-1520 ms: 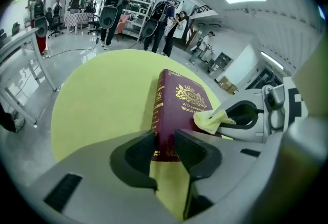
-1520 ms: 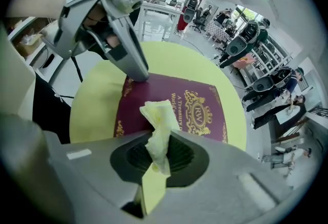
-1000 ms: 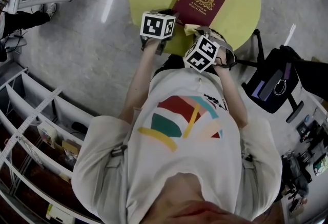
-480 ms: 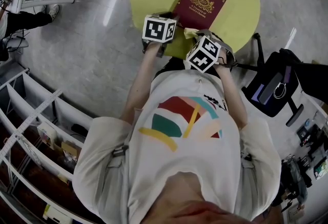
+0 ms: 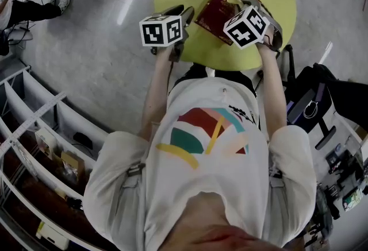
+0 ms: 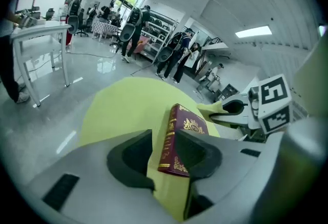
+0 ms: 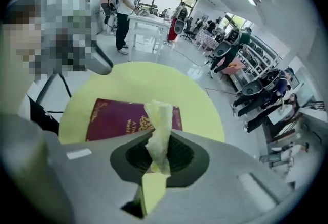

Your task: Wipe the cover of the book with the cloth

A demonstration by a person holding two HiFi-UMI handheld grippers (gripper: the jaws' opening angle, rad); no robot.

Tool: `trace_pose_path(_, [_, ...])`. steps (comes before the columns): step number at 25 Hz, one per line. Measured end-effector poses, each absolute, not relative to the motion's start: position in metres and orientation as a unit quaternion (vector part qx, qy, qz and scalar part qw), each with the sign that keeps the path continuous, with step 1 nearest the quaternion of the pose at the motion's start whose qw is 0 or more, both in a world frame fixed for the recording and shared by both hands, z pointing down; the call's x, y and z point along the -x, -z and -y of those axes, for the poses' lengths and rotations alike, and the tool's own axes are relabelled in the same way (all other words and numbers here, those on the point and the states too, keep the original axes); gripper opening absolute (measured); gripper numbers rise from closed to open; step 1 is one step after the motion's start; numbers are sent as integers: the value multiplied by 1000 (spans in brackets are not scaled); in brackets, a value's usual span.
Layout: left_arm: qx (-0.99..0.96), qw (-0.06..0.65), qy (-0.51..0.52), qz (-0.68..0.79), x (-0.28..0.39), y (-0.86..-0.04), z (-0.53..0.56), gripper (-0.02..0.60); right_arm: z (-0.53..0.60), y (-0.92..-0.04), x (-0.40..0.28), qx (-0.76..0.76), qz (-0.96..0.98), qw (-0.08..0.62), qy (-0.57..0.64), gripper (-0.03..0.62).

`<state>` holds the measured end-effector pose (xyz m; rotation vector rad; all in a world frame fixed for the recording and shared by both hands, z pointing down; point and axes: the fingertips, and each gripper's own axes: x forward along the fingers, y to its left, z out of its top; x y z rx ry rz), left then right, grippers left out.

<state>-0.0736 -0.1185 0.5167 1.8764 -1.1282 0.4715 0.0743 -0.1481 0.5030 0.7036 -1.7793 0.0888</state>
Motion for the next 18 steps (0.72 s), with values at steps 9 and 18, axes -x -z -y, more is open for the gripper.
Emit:
trace_pose_path(9, [-725, 421, -188, 511, 123, -507, 113, 126, 223, -541, -69, -316, 727, 609, -8, 31])
trace_pose_path(18, [-711, 429, -194, 522, 142, -516, 105, 126, 218, -557, -59, -294, 705, 646, 9, 31])
